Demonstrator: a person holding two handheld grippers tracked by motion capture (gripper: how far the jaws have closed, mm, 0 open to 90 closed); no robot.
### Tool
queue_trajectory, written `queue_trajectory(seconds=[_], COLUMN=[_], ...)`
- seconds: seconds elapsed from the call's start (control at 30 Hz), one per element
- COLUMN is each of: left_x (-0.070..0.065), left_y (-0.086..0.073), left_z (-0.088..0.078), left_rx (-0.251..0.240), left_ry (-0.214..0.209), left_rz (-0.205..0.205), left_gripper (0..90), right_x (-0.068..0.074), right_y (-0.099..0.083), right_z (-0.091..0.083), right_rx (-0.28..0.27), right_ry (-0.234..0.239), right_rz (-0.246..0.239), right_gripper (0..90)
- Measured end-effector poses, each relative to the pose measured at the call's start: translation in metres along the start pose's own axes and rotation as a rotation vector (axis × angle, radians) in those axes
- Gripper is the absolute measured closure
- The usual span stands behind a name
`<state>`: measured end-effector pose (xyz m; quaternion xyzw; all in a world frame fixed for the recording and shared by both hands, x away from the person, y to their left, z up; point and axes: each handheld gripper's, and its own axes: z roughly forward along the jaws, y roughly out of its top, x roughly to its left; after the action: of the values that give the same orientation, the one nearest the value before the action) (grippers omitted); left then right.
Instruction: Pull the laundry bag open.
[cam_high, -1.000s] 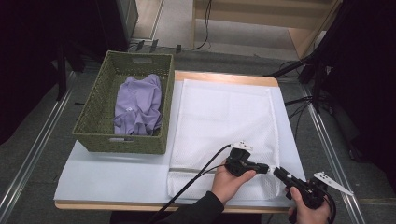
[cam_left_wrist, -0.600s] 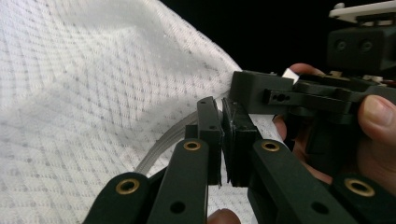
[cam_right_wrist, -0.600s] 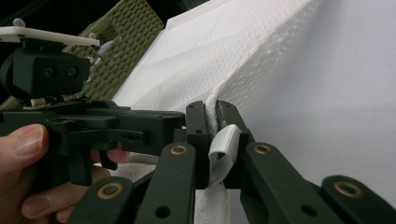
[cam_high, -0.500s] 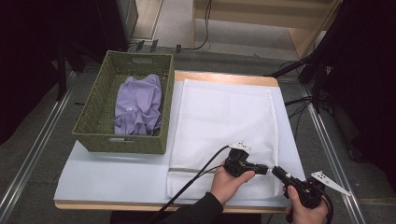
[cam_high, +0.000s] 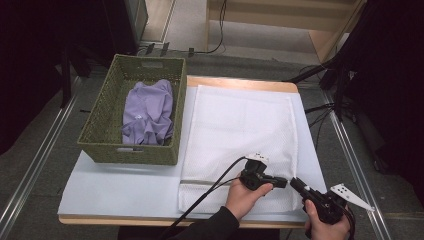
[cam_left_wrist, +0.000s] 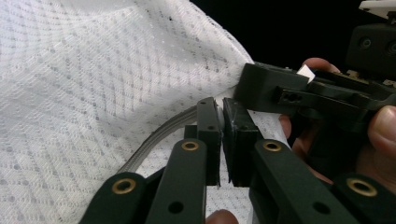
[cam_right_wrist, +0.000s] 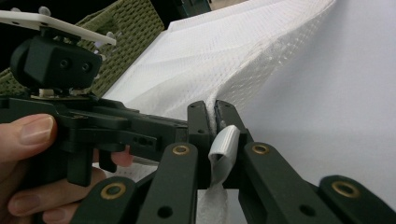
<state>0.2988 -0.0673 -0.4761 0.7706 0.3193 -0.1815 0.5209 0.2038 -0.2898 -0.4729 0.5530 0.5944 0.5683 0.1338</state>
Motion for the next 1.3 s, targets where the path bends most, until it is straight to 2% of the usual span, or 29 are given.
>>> queue_trajectory(seconds=[0.17, 0.3, 0.47, 0.57, 0.8, 0.83, 0.87, 0.9, 1.0, 1.1, 1.23, 1.3], left_x=[0.001, 0.001, -0.001, -0.003, -0.006, -0.006, -0.005, -0.003, -0.001, -0.005, -0.008, -0.008], left_y=[-0.001, -0.001, -0.002, -0.003, -0.007, -0.008, -0.008, -0.01, -0.013, -0.015, -0.015, -0.016], left_z=[-0.001, -0.001, -0.001, -0.002, -0.004, -0.005, -0.006, -0.008, -0.012, -0.014, -0.017, -0.018], left_rx=[-0.001, -0.003, -0.014, -0.006, -0.012, -0.009, -0.011, -0.015, -0.019, -0.014, -0.016, -0.011], left_ry=[-0.014, -0.02, -0.021, 0.004, 0.022, 0.054, 0.06, 0.066, 0.083, 0.113, 0.134, 0.163], left_rz=[0.0, 0.003, 0.008, 0.021, 0.026, 0.031, 0.033, 0.015, 0.011, 0.043, 0.066, 0.077], left_gripper=[87.6, 87.6, 87.6, 87.6, 87.6, 87.6, 87.6, 87.6, 87.6, 87.6, 87.6, 87.6], right_x=[-0.001, -0.002, 0.0, 0.003, 0.008, 0.008, 0.008, 0.008, 0.006, 0.007, 0.011, 0.013], right_y=[-0.001, -0.002, -0.001, 0.0, 0.0, 0.0, 0.0, 0.001, 0.003, 0.002, 0.002, 0.002], right_z=[0.001, 0.003, 0.001, 0.001, 0.001, 0.001, 0.0, -0.001, -0.005, -0.003, -0.002, -0.003], right_rx=[-0.014, -0.001, -0.007, 0.001, 0.004, 0.003, -0.009, -0.015, -0.028, -0.023, -0.024, -0.023], right_ry=[-0.009, 0.01, -0.006, -0.02, -0.04, -0.042, -0.057, -0.065, -0.072, -0.074, -0.09, -0.102], right_rz=[0.016, 0.044, 0.023, 0.002, -0.039, -0.044, -0.052, -0.054, -0.054, -0.064, -0.108, -0.118], right_gripper=[83.8, 82.0, 87.2, 87.8, 88.1, 88.2, 88.2, 88.2, 88.2, 88.2, 88.2, 88.2])
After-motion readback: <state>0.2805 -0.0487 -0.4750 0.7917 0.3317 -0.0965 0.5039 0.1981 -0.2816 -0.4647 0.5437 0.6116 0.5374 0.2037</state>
